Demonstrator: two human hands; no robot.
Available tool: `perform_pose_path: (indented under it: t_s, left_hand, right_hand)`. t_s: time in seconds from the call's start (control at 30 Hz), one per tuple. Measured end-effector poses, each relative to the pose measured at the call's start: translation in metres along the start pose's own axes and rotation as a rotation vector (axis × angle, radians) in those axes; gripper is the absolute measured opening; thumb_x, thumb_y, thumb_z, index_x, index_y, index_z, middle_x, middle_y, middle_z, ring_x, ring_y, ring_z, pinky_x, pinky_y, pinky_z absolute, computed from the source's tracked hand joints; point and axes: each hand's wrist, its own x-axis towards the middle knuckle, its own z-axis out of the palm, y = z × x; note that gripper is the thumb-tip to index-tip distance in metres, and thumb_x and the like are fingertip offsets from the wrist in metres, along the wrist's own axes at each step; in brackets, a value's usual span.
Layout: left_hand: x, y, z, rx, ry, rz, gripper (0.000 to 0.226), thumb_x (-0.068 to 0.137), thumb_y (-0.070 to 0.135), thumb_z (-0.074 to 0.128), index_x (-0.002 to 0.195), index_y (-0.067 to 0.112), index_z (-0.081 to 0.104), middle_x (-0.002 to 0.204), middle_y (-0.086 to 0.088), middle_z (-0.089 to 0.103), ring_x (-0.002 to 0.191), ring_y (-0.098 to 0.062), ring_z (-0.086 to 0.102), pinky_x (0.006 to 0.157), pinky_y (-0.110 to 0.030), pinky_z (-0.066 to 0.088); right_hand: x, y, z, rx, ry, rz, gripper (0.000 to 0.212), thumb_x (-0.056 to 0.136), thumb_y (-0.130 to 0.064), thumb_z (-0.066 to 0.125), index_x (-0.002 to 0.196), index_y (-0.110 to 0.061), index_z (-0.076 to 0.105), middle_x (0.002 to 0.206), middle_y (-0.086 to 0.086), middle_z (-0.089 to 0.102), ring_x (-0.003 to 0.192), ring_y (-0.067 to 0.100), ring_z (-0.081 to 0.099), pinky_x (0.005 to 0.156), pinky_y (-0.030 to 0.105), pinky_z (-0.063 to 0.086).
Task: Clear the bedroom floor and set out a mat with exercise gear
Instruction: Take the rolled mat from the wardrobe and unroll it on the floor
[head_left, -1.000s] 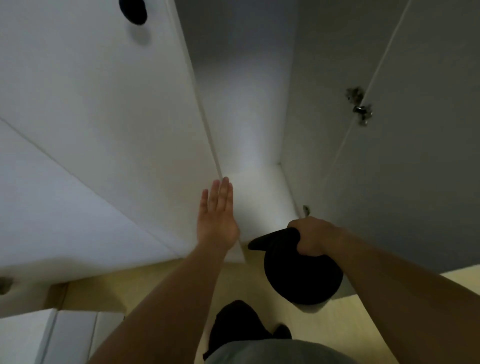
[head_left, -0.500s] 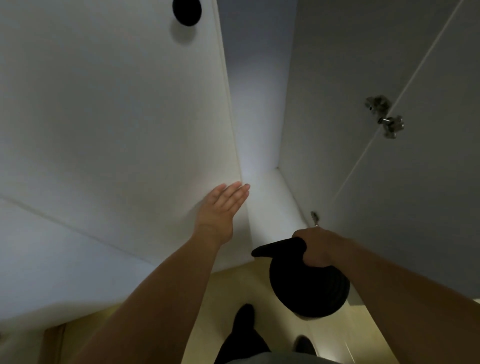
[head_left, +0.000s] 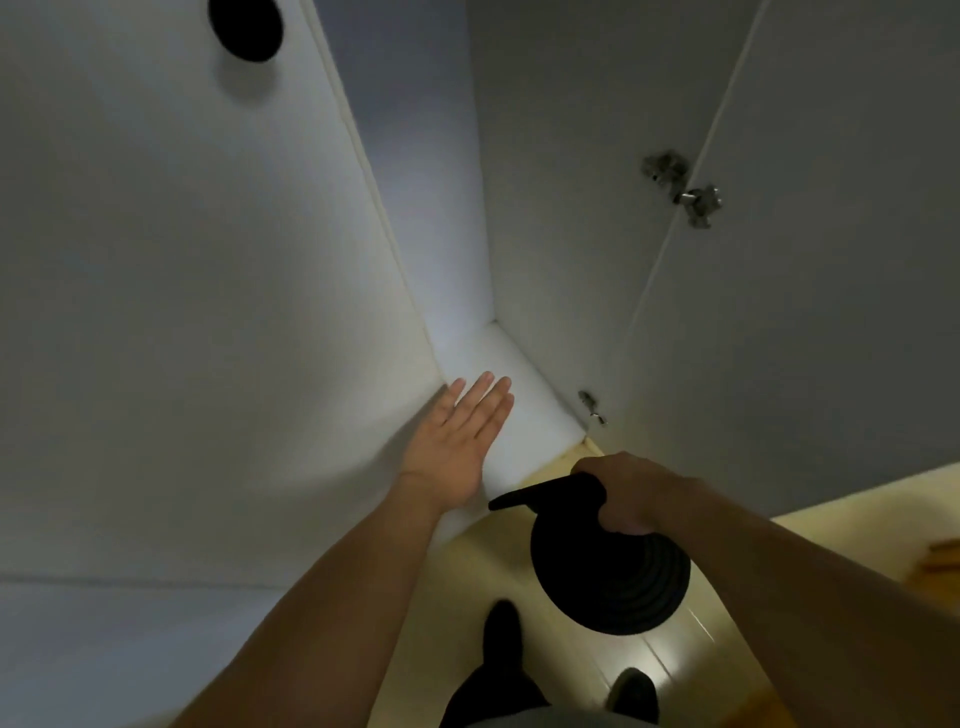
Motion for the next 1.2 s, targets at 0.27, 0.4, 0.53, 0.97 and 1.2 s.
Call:
perform_pose_path:
  t_s: [0.27,0.4,0.53,0.97,1.2]
  left_hand:
    - [0.066,0.106,-0.074,0.007,0.145,0.323,0.078,0.091,0.017,0.031,0.150,0.011,-0.019,0.158,-0.007,-0.026,0.144,-0.025,-0.029,0.117,-0.045,-0.018]
    - [0.105,0.172,-0.128,0.108,0.285,0.517,0.081,0.089,0.018,0.034,0.150,0.009,-0.018,0.156,-0.007,-0.028,0.142,-0.026,-0.031,0.117,-0.046,-0.019]
    - [0.139,0.236,-0.190,0.263,0.368,0.666,0.077,0.092,0.016,0.031,0.149,0.008,-0.021,0.159,-0.008,-0.024,0.146,-0.026,-0.023,0.115,-0.046,-0.022]
    - [0.177,0.332,-0.269,0.823,0.247,0.506,0.061,0.100,0.030,0.015,0.153,-0.001,0.011,0.159,-0.022,0.010,0.148,-0.038,-0.003,0.113,-0.056,-0.017]
    - [0.149,0.340,-0.259,0.800,0.209,0.590,0.043,0.100,0.027,0.030,0.122,0.006,0.060,0.126,-0.020,0.047,0.127,-0.037,0.031,0.115,-0.059,0.010]
  right_hand:
    - [-0.082,0.098,0.019,0.248,0.099,0.179,0.049,0.083,-0.018,0.058,0.128,-0.033,0.049,0.121,0.000,0.054,0.107,0.023,0.054,0.085,0.034,0.052]
    - [-0.127,0.152,0.029,0.277,0.132,0.252,0.048,0.082,-0.017,0.057,0.128,-0.029,0.050,0.120,0.004,0.057,0.107,0.025,0.056,0.085,0.035,0.052]
    - [-0.169,0.202,0.039,0.276,0.177,0.331,0.048,0.079,-0.019,0.055,0.126,-0.029,0.052,0.121,0.005,0.058,0.107,0.028,0.058,0.083,0.037,0.052]
    - [-0.222,0.275,0.052,0.277,0.208,0.410,0.040,0.083,-0.021,0.054,0.122,-0.029,0.054,0.104,-0.002,0.055,0.092,0.023,0.057,0.073,0.034,0.051]
    - [-0.218,0.269,0.055,0.316,0.169,0.373,0.050,0.083,-0.019,0.054,0.132,-0.028,0.049,0.126,0.004,0.054,0.111,0.028,0.055,0.085,0.037,0.051]
